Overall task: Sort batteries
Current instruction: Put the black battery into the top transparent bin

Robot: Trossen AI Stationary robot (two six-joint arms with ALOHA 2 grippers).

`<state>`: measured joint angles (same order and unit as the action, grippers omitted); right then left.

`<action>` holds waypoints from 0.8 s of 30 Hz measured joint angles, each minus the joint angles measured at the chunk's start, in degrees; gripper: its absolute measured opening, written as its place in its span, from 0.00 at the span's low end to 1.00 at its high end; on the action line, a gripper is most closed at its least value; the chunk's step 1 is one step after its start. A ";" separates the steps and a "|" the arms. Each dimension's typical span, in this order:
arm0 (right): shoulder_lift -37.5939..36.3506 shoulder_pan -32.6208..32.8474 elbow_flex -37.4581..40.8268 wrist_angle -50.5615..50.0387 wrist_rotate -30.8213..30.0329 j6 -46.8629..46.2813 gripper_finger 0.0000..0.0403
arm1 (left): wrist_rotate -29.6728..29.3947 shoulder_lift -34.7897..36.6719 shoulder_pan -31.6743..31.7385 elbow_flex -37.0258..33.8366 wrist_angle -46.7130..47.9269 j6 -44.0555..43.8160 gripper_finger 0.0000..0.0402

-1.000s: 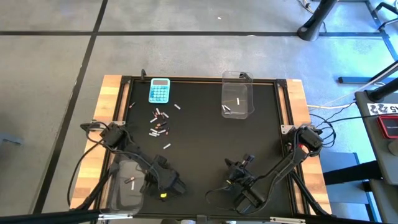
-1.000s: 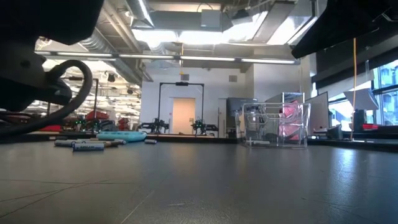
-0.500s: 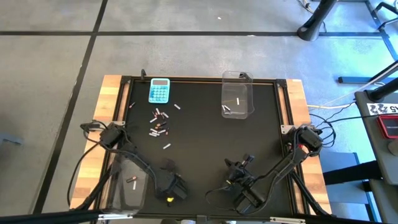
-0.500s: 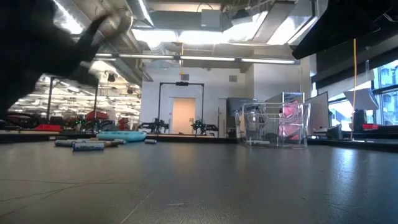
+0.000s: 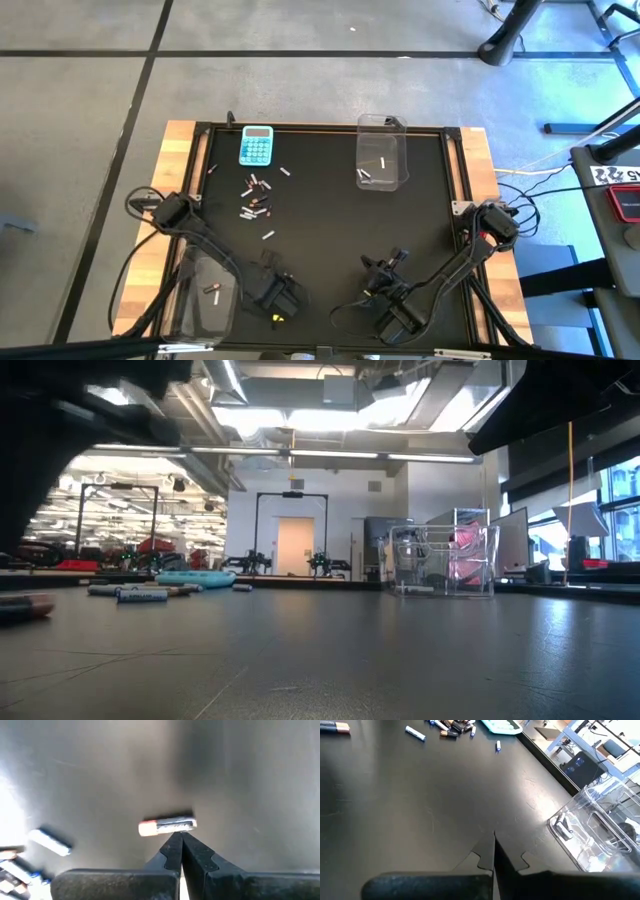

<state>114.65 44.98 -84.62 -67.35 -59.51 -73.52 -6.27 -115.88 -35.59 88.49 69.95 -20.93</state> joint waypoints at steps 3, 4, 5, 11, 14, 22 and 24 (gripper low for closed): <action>0.00 0.00 0.00 0.02 0.00 0.04 0.01 | -5.87 0.43 -0.16 -0.01 -0.07 -5.99 0.01; 0.00 -0.01 0.00 0.02 0.00 0.07 0.01 | -7.31 0.85 -0.16 -0.04 -0.03 -8.52 0.03; 0.00 -0.01 0.00 0.03 0.00 0.07 0.01 | -8.93 1.17 -0.16 -0.04 -0.02 -11.70 0.04; 0.00 0.00 0.00 0.28 -1.27 0.18 0.01 | -14.28 1.58 -1.76 -0.04 -0.54 -27.68 0.22; 0.00 -0.01 0.00 0.41 -2.08 0.31 0.01 | -14.82 1.57 -2.94 -0.04 -3.63 -32.77 0.33; 0.00 -0.01 0.00 1.79 -7.06 0.43 0.01 | -26.11 0.09 -4.29 -0.02 -11.17 -48.37 0.61; 0.00 -0.01 0.00 1.79 -7.43 0.42 0.01 | -28.98 -0.98 -4.07 -0.02 -9.50 -52.31 0.65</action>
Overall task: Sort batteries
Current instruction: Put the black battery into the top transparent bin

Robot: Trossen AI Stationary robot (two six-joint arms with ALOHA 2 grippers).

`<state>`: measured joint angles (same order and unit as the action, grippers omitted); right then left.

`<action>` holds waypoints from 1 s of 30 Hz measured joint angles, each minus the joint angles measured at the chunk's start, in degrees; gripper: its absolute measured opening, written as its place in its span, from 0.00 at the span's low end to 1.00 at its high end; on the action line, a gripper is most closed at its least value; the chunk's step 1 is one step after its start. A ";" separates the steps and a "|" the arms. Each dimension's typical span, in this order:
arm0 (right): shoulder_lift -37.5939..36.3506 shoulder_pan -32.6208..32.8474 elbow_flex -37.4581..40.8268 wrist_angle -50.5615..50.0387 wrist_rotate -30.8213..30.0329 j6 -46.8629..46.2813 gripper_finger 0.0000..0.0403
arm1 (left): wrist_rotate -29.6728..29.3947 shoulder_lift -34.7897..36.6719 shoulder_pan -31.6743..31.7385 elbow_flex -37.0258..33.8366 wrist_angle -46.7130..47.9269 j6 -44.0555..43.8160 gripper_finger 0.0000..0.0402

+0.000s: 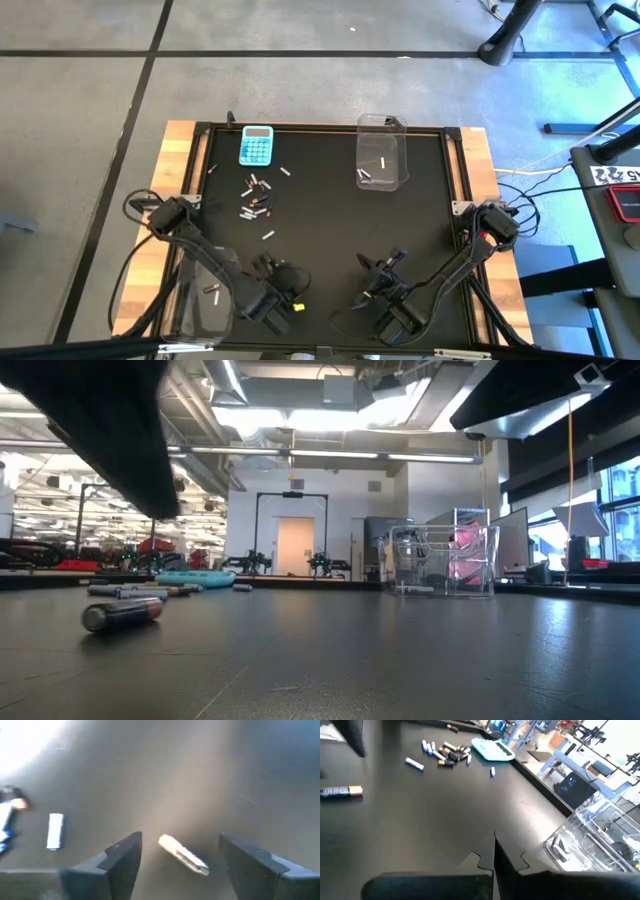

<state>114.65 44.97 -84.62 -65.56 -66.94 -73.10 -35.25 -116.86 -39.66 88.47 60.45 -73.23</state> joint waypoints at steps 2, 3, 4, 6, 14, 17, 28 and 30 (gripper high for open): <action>0.00 0.00 0.00 0.00 0.00 0.07 0.01 | -1.65 -1.43 0.07 -0.02 0.78 -4.09 0.67; 0.00 0.00 0.00 -0.02 0.00 0.09 0.01 | -2.07 -2.33 0.08 0.00 0.37 -5.57 0.67; 0.00 0.02 0.00 -0.02 0.00 0.09 0.01 | -2.09 -3.16 0.07 -0.02 0.00 -6.61 0.67; 0.00 0.01 0.00 -0.02 0.01 0.25 0.01 | -2.09 -4.89 0.06 -0.02 -0.07 -8.43 0.68; 0.00 0.01 0.00 -0.05 0.00 0.32 0.01 | -2.43 -7.93 0.02 -0.02 0.18 -12.15 0.68; 0.00 0.00 0.00 -0.02 0.00 0.32 0.01 | -2.39 -7.85 0.03 -0.02 0.95 -11.83 0.68; 0.00 0.00 0.00 1.17 0.02 0.33 0.01 | 3.70 -7.37 -3.12 -0.02 6.15 -17.98 0.58; 0.00 0.00 0.00 1.27 0.02 0.33 0.01 | 4.29 -7.37 -4.52 -0.06 6.59 -20.71 0.57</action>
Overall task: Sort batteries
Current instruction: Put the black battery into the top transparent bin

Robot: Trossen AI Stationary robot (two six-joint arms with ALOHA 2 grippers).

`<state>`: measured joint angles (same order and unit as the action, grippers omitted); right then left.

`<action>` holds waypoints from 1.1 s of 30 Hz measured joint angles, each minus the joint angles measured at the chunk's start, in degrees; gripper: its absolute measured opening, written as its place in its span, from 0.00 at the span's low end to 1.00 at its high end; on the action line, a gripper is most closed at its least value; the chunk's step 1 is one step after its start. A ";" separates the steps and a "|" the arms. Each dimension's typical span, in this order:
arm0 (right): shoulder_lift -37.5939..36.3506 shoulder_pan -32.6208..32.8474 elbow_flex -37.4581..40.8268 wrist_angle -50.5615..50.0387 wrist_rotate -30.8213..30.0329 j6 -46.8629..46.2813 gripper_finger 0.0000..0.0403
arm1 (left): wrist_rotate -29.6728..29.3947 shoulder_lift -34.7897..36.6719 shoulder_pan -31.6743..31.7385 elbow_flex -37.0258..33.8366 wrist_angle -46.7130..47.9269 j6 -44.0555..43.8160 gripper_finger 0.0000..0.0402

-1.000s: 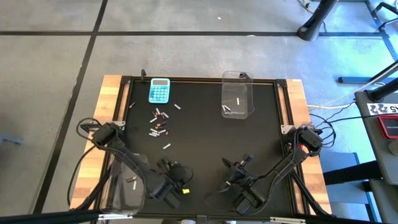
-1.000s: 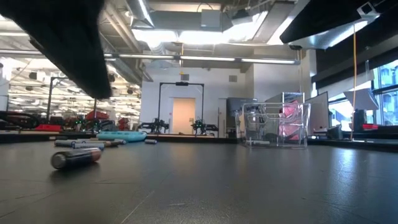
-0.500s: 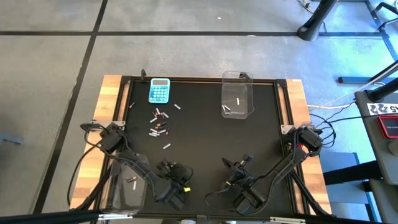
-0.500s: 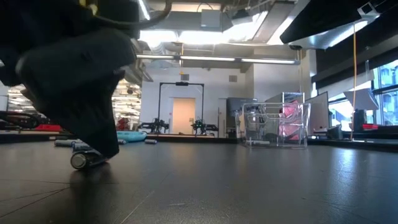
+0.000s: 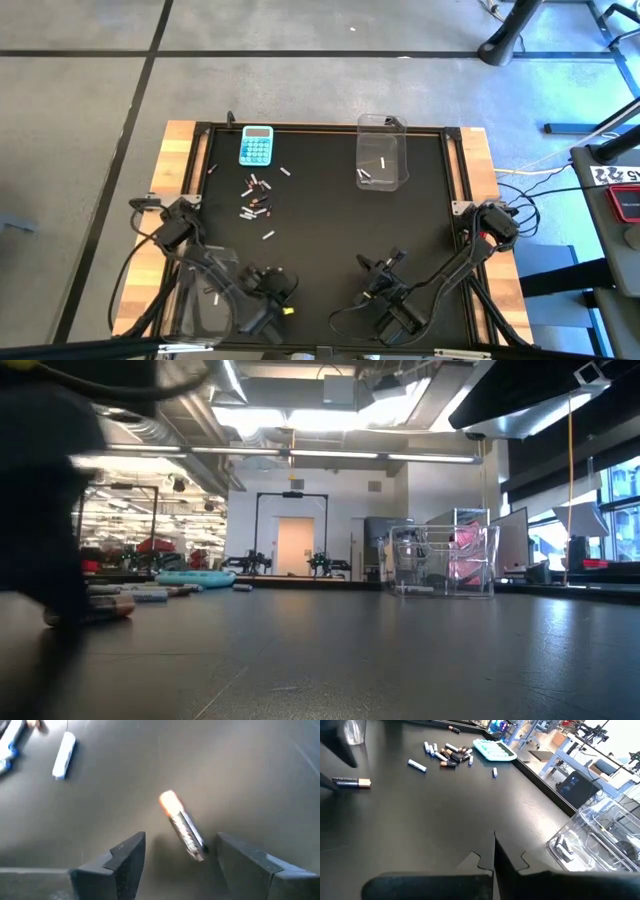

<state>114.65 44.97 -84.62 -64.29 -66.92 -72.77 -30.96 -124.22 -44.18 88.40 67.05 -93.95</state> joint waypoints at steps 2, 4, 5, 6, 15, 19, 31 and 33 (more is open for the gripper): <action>0.00 0.00 0.00 0.09 0.01 0.00 0.01 | 0.17 0.11 -1.18 -1.12 -0.15 -3.23 0.56; 0.00 0.01 0.00 0.25 0.00 0.01 0.01 | 0.14 0.12 -2.07 -2.76 -1.12 -6.15 0.54; 0.00 0.00 0.00 0.27 0.00 0.02 0.01 | 0.00 0.38 -2.26 -3.82 -2.33 -6.95 0.54; 0.00 0.01 0.00 0.32 0.01 0.00 0.01 | -0.21 0.50 -2.44 -4.78 -3.66 -7.48 0.52; 0.00 0.00 0.00 0.33 0.02 0.04 0.01 | -0.03 0.81 -0.71 -7.19 -7.83 -4.16 0.41; 0.00 0.00 0.00 0.33 0.02 0.04 0.01 | 0.18 1.30 -0.35 -7.24 -8.28 -1.33 0.32; 0.00 0.00 0.00 1.18 0.02 0.04 0.01 | -4.97 5.60 -0.29 -7.65 -7.23 3.67 0.01; 0.00 0.00 0.00 1.27 0.03 0.04 0.01 | -5.19 6.14 -0.36 -7.67 -7.21 4.61 0.01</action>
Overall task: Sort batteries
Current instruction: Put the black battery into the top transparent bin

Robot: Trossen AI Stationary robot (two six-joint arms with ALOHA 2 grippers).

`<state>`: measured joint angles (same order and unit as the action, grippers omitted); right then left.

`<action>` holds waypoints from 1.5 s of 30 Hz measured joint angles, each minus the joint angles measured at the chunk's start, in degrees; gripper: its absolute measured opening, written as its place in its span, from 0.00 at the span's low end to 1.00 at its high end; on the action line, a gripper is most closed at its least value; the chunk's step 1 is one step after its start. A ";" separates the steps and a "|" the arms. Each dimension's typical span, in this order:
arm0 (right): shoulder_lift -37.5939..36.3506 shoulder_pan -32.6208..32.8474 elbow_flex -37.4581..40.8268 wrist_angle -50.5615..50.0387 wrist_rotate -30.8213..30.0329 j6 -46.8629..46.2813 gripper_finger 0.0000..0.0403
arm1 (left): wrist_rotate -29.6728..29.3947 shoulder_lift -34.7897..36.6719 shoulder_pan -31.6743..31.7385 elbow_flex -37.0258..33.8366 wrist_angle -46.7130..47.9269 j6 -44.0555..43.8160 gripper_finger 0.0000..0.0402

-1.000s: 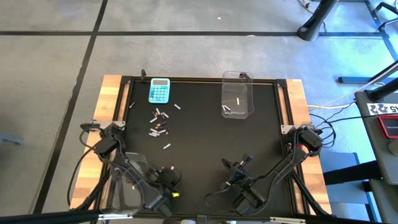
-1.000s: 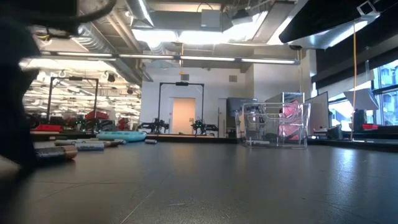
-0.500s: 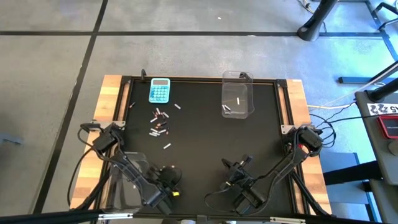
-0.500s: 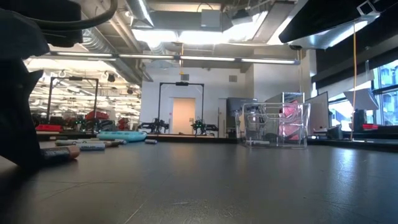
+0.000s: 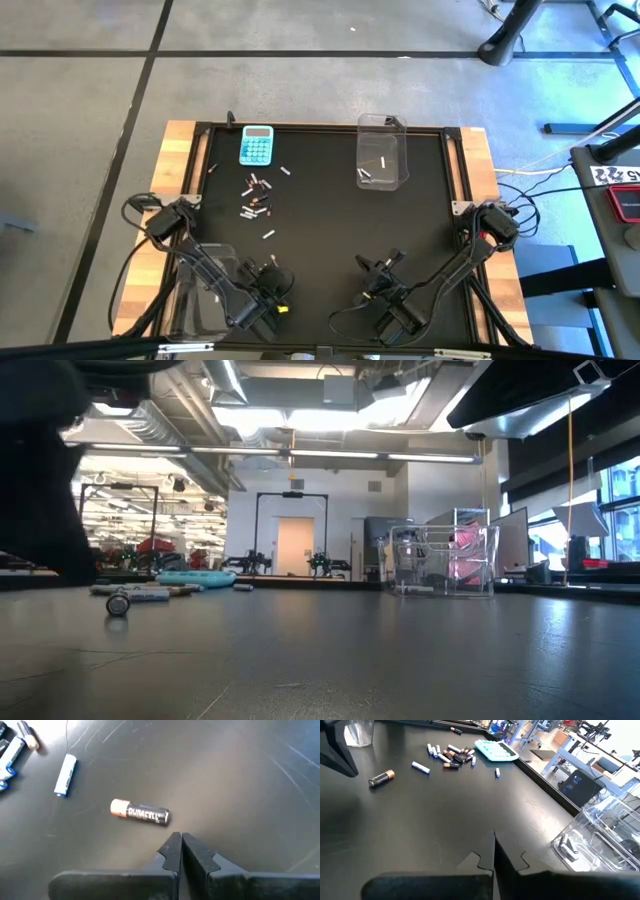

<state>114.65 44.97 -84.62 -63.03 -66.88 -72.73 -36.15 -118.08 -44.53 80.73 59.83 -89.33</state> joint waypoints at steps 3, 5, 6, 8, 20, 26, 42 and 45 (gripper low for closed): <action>0.00 0.01 0.00 -0.02 0.00 0.00 0.01 | -1.20 1.59 0.00 0.06 -0.10 1.02 0.00; 0.00 0.01 0.00 -0.01 0.00 0.00 0.01 | -1.67 2.63 0.00 0.10 -0.04 1.68 0.01; 0.00 0.00 0.00 -0.01 0.01 0.00 0.01 | -1.81 2.92 0.00 0.10 0.11 2.72 0.01; 0.00 0.01 0.00 0.01 0.01 0.01 0.01 | -2.37 3.35 0.00 0.10 1.18 3.50 0.01; 0.00 0.02 0.02 0.22 0.01 0.00 0.01 | -7.59 3.76 -0.07 0.17 -0.13 -4.08 0.35; 0.00 0.01 0.02 0.38 0.00 0.00 0.01 | -11.80 2.15 0.14 0.21 1.60 -21.26 0.54; 0.00 0.02 0.02 0.44 -0.32 0.15 0.01 | 1.95 -0.83 5.27 0.21 3.20 -21.51 0.63; 0.00 0.02 0.02 0.44 -0.95 0.35 0.01 | 4.17 -0.83 5.17 0.21 3.20 -21.53 0.63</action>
<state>114.65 44.99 -84.60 -62.59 -67.83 -72.38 -31.99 -118.91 -39.37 80.95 63.03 -110.86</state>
